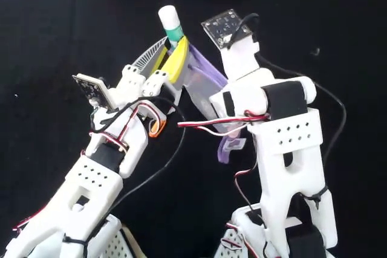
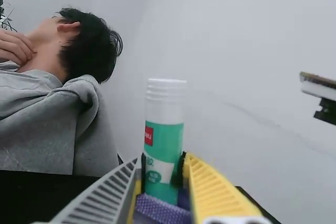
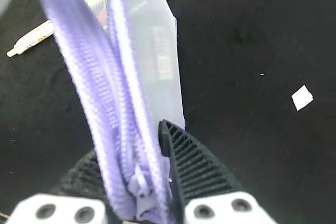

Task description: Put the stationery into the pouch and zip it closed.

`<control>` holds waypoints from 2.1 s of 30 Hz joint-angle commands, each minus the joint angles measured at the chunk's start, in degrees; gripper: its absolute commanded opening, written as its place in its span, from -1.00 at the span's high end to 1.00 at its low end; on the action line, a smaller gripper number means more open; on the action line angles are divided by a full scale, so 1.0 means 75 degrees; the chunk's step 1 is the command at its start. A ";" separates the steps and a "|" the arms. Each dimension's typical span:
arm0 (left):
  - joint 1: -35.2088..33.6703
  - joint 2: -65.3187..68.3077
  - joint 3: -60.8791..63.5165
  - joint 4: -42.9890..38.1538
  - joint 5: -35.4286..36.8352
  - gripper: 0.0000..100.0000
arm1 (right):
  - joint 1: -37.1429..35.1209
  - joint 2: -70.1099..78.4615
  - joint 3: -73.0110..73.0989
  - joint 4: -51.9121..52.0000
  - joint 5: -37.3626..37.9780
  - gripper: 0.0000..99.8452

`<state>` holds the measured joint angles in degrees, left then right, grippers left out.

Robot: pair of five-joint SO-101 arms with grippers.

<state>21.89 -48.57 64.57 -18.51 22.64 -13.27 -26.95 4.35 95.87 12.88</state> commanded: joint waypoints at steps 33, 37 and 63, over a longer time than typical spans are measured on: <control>-0.1834 -0.2274 -0.1588 0.3810 -0.0821 0.67 | -0.0129 -0.0053 -0.0076 -0.0375 -0.0082 0.98; -0.3100 -0.2333 -0.2385 0.4993 -0.0023 0.67 | -0.0129 -0.0041 -0.0076 -0.0375 -0.0082 0.98; -0.2620 0.5521 -0.7660 1.0936 -0.1383 0.67 | 0.0926 -0.0041 0.0428 -0.0375 0.0000 0.98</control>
<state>-1.32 -13.76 10.33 63.25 15.69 -7.47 -28.00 7.16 93.32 12.88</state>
